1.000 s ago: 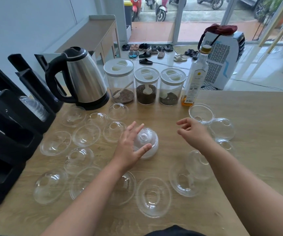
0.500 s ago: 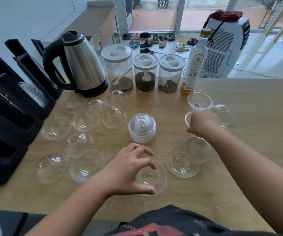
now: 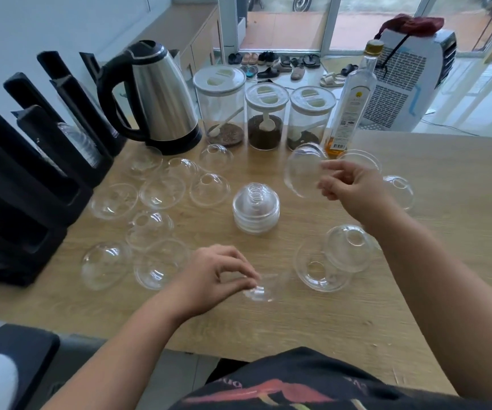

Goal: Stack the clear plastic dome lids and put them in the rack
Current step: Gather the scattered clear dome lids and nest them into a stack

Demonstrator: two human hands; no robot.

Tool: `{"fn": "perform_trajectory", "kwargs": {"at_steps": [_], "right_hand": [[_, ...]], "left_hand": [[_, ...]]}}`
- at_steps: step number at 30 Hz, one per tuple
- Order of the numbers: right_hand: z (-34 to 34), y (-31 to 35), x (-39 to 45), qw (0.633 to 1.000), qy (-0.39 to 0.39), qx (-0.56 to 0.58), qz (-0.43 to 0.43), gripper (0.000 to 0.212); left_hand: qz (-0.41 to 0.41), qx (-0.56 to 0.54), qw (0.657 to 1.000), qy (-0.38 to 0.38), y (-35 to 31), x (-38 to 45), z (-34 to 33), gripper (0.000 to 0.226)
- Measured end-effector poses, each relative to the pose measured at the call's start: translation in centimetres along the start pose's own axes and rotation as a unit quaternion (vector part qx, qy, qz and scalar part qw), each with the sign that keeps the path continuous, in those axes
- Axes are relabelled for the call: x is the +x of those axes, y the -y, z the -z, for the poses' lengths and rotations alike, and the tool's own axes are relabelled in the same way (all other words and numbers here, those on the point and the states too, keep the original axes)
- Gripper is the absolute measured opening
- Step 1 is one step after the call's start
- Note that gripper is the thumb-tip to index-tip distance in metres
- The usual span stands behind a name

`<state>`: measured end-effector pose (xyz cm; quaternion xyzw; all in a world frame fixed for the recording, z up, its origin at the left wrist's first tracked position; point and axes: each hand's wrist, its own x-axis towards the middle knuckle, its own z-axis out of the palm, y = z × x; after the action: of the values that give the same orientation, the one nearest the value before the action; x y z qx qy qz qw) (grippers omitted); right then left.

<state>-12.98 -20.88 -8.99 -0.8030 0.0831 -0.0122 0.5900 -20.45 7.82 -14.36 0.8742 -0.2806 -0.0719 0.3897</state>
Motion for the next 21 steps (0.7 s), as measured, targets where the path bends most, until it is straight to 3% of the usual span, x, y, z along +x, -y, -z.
{"fn": "perform_trajectory", "kwargs": {"at_steps": [3,5,9,12,16,18,21], "right_hand": [[-2.2,-0.6,0.1,0.961,0.049,0.246,-0.117,0.033],[-4.0,-1.2,0.2,0.926,0.076,0.321,-0.185,0.035],[-6.8,-2.5,0.8,0.905,0.085,0.343,-0.236,0.031],[-7.7,-2.9,1.2,0.912,0.069,0.327,-0.238,0.030],[-8.5,-3.3,1.2,0.915,0.031,0.324,-0.237,0.027],[-8.8,-3.5,1.2,0.917,0.020,0.321,-0.237,0.025],[-8.9,-3.5,1.3,0.921,0.013,0.308,-0.236,0.021]], "left_hand": [[0.089,-0.134,0.983,-0.087,-0.4,0.6,1.6,0.013],[0.114,-0.204,0.959,-0.158,-0.6,0.9,2.6,0.014],[0.166,-0.339,0.886,-0.270,-0.9,1.4,4.3,0.013],[0.194,-0.469,0.799,-0.322,-0.8,2.5,5.1,0.009],[0.212,-0.603,0.700,-0.318,-0.5,5.4,5.0,0.009],[0.233,-0.626,0.681,-0.300,-0.2,6.7,4.2,0.009],[0.274,-0.619,0.686,-0.266,0.5,8.0,2.8,0.010]]}}
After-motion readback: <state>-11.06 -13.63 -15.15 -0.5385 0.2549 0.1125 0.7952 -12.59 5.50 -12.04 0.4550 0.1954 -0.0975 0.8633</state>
